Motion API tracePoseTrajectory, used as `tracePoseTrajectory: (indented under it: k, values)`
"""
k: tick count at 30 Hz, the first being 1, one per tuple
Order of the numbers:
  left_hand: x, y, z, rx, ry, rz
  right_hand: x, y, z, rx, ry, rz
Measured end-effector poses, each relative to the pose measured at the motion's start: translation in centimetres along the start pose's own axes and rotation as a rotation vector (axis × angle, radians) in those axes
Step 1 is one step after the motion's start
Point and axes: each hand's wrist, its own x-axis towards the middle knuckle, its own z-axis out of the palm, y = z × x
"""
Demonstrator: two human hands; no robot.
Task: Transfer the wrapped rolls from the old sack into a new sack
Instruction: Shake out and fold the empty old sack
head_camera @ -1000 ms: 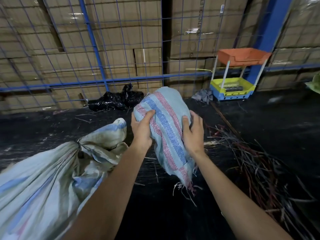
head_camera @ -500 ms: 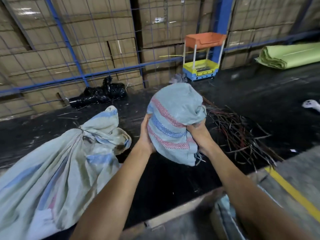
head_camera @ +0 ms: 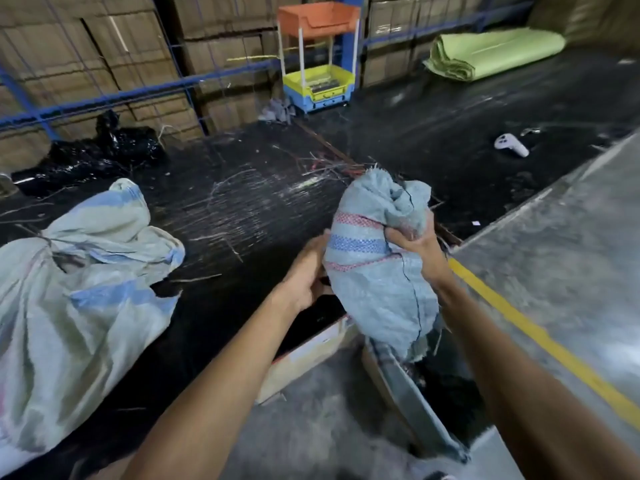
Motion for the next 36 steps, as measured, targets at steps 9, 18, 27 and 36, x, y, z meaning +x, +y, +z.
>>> tracePoseTrajectory:
  k: [9, 18, 27, 36]
  values:
    - [7.4, -15.2, 9.8, -0.041, -0.027, -0.038, -3.6, 9.2, -14.4, -0.143, -0.103, 0.364]
    - [24.4, -37.2, 12.4, 0.381, 0.143, -0.115, -3.5, 30.5, -29.7, -0.787, -0.171, 0.527]
    - [35.9, -51.1, 7.6, 0.589, 0.412, 0.031, -2.5, 51.2, -29.1, -1.186, -0.428, 0.519]
    - [35.8, -53.3, 5.9, 0.520, 0.402, 0.053, -4.4, 60.5, -26.5, -1.382, -0.816, 0.671]
